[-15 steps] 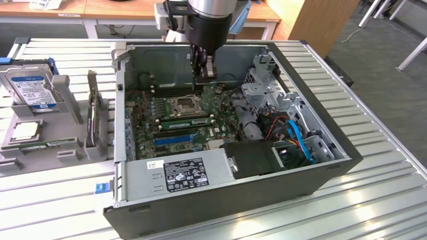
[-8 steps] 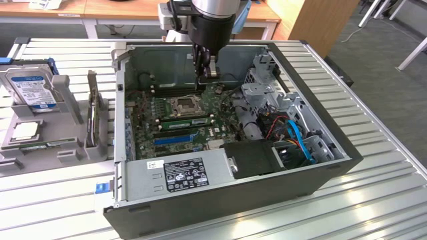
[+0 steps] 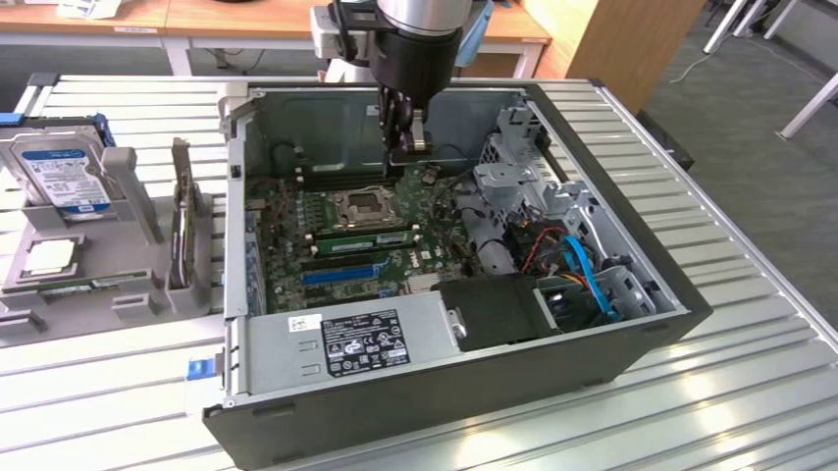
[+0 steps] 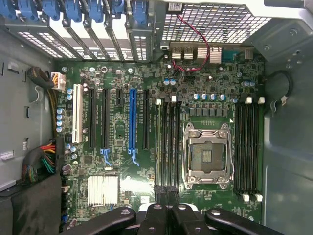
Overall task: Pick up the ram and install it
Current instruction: 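Press down the ram until it locks into place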
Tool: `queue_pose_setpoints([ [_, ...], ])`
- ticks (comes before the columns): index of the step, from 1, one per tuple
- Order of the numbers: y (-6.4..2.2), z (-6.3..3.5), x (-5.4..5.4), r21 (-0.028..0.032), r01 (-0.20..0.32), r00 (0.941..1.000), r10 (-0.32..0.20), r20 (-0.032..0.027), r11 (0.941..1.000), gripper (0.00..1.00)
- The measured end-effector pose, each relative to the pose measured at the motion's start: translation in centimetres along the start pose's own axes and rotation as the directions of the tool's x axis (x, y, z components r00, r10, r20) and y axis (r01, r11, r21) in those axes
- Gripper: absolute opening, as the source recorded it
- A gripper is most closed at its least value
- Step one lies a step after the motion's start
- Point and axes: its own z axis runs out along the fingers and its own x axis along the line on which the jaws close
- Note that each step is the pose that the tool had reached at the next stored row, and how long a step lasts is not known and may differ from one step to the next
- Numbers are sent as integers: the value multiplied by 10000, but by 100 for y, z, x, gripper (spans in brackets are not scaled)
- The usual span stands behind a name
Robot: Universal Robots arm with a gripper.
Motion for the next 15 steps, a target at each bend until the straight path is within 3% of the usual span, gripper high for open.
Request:
queue_pose_setpoints([
  [8,0,1,0,21,-552,9985,552,9,9985,10],
  [15,0,2,0,46,-1209,9927,1209,22,9927,10],
])
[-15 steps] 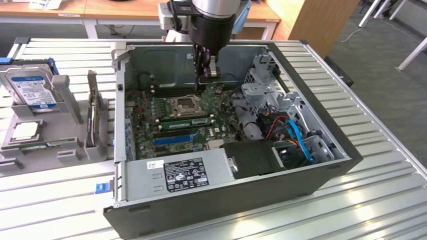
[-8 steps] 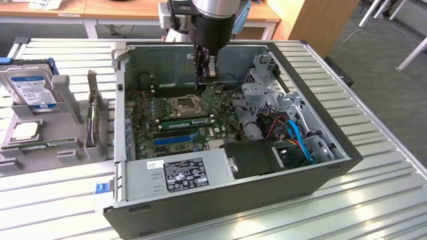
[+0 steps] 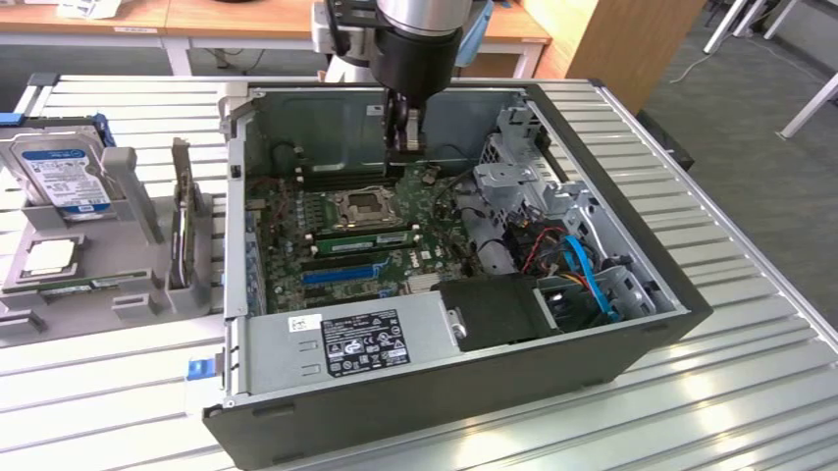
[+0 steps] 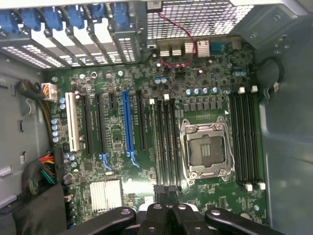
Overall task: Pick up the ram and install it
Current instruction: 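Press down the ram until it locks into place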
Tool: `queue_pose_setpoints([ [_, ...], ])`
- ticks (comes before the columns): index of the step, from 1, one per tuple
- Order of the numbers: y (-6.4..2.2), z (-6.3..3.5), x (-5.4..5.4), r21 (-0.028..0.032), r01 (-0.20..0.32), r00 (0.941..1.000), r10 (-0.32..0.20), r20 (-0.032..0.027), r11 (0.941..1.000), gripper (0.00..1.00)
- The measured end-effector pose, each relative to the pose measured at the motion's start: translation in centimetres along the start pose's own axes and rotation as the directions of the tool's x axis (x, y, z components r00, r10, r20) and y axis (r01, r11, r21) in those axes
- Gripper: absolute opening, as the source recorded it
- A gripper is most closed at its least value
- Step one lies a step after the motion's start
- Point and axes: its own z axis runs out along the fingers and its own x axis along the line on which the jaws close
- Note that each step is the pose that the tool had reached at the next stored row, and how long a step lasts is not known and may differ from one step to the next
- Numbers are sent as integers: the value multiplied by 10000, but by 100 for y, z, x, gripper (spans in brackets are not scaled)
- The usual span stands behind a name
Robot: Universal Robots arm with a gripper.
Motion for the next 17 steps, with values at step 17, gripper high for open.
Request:
queue_pose_setpoints([
  [17,0,2,0,65,-1769,9842,1769,36,9842,10],
])
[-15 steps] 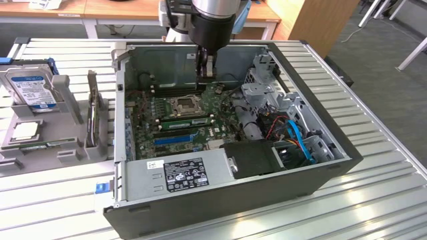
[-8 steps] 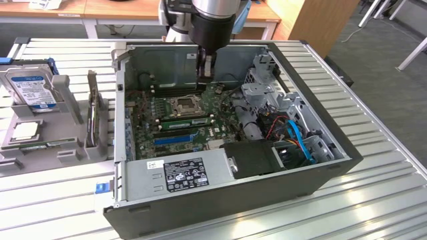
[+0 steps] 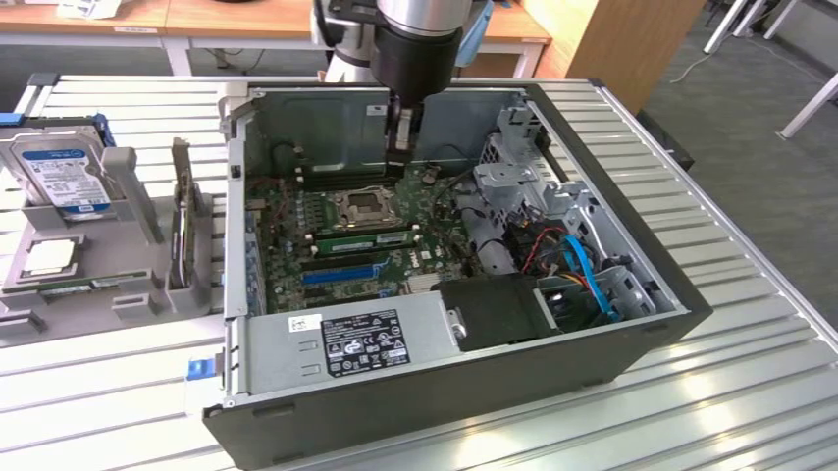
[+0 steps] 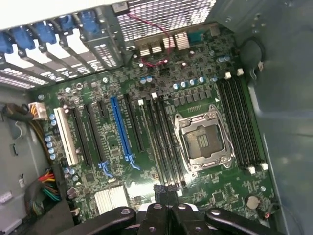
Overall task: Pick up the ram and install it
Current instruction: 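Press down the ram until it locks into place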
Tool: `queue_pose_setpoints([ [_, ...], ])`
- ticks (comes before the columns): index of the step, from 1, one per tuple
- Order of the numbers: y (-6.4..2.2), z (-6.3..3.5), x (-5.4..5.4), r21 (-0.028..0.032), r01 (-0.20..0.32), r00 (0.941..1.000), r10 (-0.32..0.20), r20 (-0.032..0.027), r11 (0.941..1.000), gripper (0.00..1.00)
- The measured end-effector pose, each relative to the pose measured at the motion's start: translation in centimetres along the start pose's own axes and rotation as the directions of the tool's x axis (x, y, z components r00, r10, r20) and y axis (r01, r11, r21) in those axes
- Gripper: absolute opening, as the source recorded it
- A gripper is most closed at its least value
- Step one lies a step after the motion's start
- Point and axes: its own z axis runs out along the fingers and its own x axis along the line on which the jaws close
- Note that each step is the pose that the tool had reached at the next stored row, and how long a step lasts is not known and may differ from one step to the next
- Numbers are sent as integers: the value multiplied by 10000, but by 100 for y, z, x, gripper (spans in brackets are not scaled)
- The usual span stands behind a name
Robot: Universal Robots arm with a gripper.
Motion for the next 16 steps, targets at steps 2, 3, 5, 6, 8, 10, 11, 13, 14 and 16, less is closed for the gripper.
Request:
queue_pose_setpoints([
  [2,0,0,0,9,-221,9998,221,3,9998,10],
  [3,0,0,0,14,-330,9995,330,5,9995,10],
  [5,0,0,0,21,-557,9984,557,9,9984,10],
  [6,0,0,0,26,-665,9978,665,11,9978,10],
  [8,0,0,0,34,-883,9961,883,15,9961,10],
  [10,0,0,0,42,-1111,9938,1111,20,9938,10],
  [11,0,0,0,46,-1222,9925,1222,22,9925,10],
  [13,0,1,0,54,-1440,9896,1440,28,9896,10],
  [14,0,1,0,58,-1549,9879,1549,30,9879,10],
  [16,0,1,0,66,-1769,9842,1769,35,9842,10],
])
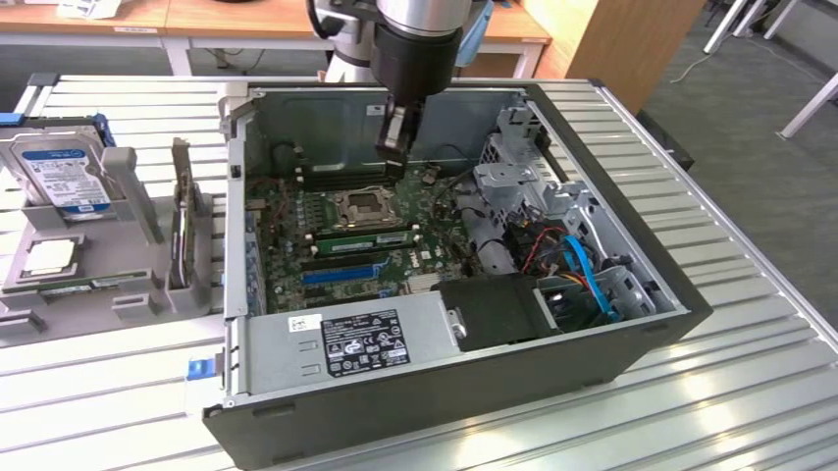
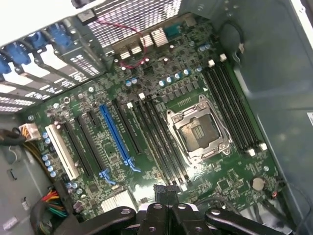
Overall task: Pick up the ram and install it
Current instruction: 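Press down the ram until it locks into place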
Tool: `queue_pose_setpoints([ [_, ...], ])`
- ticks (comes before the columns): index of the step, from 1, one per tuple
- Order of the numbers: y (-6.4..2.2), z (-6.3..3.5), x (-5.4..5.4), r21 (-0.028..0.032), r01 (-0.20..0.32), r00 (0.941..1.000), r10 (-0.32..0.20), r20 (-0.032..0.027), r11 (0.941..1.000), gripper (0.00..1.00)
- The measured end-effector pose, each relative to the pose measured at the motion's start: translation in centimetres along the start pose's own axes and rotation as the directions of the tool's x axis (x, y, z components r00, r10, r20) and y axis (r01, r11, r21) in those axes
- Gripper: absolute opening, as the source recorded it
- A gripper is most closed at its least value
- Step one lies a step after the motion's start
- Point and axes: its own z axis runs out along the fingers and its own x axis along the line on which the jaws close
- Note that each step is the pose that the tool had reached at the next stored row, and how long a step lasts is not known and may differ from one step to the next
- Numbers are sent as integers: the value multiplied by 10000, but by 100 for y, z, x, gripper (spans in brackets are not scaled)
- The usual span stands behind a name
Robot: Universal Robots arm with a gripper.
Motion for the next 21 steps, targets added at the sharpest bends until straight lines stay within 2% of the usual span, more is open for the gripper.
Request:
queue_pose_setpoints([
  [7,0,0,0,30,-770,9970,770,13,9970,10],
  [11,0,0,0,51,-1336,9910,1336,25,9910,10],
  [16,0,1,0,73,-1965,9805,1964,38,9805,10],
  [21,0,1,0,96,-2603,9655,2602,55,9655,10],
])
